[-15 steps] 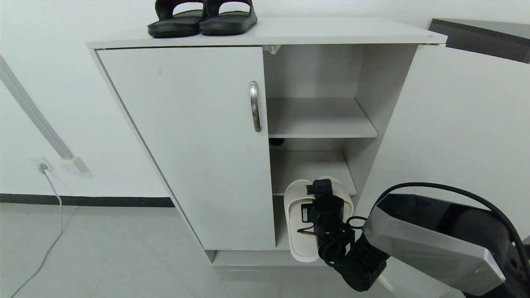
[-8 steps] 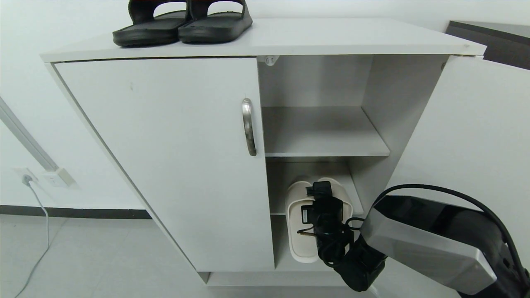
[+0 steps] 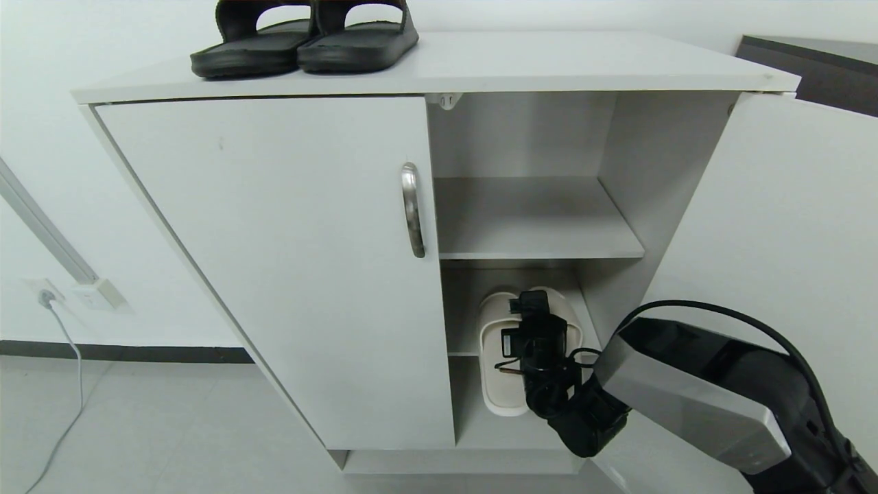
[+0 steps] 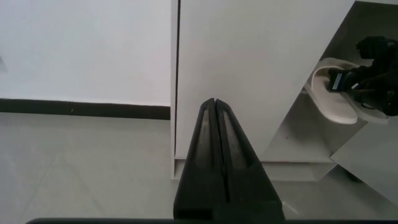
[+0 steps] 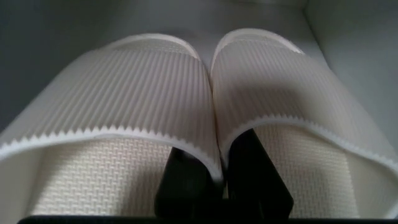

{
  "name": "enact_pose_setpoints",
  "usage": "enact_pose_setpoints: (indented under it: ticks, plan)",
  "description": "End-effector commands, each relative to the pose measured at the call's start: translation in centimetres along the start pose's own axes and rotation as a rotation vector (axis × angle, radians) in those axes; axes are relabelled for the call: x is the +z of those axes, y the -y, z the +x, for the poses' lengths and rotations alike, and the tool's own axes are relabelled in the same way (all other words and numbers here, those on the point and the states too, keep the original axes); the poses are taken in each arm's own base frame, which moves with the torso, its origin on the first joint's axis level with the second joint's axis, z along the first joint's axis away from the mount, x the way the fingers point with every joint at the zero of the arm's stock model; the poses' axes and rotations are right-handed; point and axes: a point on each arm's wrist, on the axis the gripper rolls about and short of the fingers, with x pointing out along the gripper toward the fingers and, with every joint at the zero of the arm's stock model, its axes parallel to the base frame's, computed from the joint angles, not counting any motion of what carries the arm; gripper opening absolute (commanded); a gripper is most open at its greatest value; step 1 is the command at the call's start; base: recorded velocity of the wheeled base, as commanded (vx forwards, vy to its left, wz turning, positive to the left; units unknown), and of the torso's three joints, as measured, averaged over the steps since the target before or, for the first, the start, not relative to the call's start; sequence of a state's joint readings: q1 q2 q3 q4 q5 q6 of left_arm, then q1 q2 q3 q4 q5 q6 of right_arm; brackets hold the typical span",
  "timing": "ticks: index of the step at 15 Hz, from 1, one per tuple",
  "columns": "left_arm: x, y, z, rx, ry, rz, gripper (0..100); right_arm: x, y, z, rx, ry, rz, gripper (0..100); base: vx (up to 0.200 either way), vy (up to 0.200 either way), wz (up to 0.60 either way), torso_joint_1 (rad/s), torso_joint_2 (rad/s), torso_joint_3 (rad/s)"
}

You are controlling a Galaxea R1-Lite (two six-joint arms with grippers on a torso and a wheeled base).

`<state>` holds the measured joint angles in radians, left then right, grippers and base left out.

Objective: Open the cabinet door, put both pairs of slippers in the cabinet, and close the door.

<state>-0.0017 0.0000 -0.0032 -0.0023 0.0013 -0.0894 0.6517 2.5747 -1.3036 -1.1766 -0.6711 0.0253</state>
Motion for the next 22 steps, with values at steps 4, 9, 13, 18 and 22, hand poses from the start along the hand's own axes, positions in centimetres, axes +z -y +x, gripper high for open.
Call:
enact_pose_setpoints:
  ticks: [4,9,13,18,22]
  plan:
    - [0.0,0.0,0.0,0.001,-0.001,-0.001,0,0.5,-1.2,2.8,-0.005,0.016,0.013,0,0.000,0.000,0.00,0.000,0.00,0.000]
    - [0.0,0.0,0.0,0.001,-0.001,-0.001,0,1.5,-1.1,4.7,-0.029,0.025,0.022,0,0.000,0.000,0.00,0.000,0.00,0.000]
    - [0.0,0.0,0.0,0.001,-0.001,-0.001,0,2.5,-0.6,5.8,-0.018,0.037,0.004,0,0.000,0.000,0.00,0.000,0.00,0.000]
    - [0.0,0.0,0.0,0.001,-0.001,-0.001,0,2.8,-1.0,7.0,-0.021,0.059,-0.031,0,0.000,0.000,0.00,0.000,0.00,0.000]
    - [0.0,0.0,0.0,0.001,-0.001,-0.001,0,1.9,-1.1,7.6,-0.026,0.055,-0.033,0,0.000,0.000,0.00,0.000,0.00,0.000]
